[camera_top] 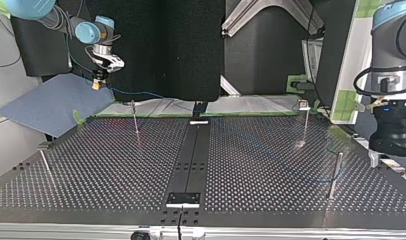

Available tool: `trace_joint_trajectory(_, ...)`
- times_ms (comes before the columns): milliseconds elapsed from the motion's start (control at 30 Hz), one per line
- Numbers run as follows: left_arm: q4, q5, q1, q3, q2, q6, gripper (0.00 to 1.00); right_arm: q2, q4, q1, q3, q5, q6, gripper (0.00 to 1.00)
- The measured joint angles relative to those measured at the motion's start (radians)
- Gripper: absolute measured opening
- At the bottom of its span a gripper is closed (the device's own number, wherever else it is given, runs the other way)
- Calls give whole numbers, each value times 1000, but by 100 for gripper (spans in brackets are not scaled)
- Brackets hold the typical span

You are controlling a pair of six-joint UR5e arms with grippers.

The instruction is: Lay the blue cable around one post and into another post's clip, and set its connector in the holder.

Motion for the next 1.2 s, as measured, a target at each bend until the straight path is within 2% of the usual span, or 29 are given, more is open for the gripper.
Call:
trace_joint_trajectory(233,-66,-64,-66,66,-59,66,100,0,3,1,-3,-7,0,0)
trace_joint_trajectory(400,-109,-105,-109,109,-68,109,100,0,4,0,-4,-7,0,0)
trace_joint_trajectory(633,-174,-120,-164,140,-79,173,100,0,5,-1,-4,-7,0,0)
trace_joint_trajectory(1200,-315,-192,-182,142,-107,315,100,0,5,3,-4,-7,0,0)
